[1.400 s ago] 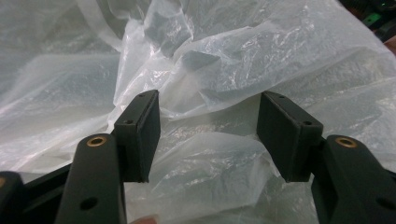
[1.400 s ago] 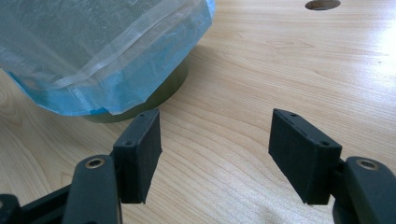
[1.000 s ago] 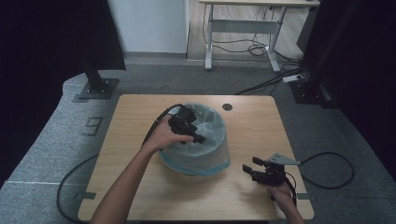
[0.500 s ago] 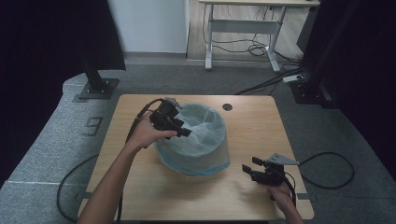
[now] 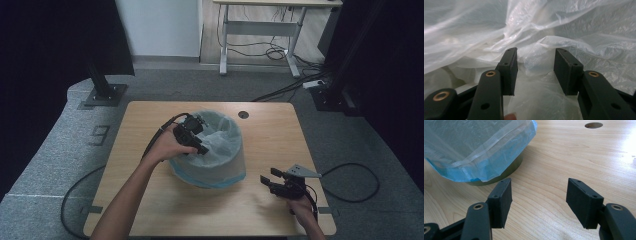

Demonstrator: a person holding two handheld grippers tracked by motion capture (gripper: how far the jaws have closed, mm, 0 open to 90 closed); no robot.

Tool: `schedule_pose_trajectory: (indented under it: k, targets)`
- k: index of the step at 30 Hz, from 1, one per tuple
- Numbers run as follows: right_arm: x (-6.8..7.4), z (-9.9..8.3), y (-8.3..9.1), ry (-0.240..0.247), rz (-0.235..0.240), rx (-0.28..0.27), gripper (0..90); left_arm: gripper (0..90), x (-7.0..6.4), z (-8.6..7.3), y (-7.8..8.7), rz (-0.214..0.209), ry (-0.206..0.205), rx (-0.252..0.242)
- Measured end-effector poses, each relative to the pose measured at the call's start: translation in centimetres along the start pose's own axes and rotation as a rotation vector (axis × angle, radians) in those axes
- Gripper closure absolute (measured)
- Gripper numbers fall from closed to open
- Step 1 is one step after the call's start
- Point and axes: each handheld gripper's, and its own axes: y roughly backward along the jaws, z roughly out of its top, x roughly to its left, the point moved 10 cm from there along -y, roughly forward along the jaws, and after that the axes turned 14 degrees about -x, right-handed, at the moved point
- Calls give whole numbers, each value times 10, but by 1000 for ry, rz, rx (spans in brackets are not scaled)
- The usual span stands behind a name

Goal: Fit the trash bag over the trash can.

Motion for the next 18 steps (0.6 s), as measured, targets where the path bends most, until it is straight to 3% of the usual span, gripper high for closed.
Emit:
schedule_pose_trajectory:
  k: [4,12,18]
  targets:
    - [0,0,0,0,-1,-3,364,525,-1,1,0,1,-4,-7]
    - [-1,0,0,-3,-3,0,364,480,1,9,32,-10,20,-157]
    - [-1,0,0,1,-2,1,364,488,-3,-5,45,2,-1,-141]
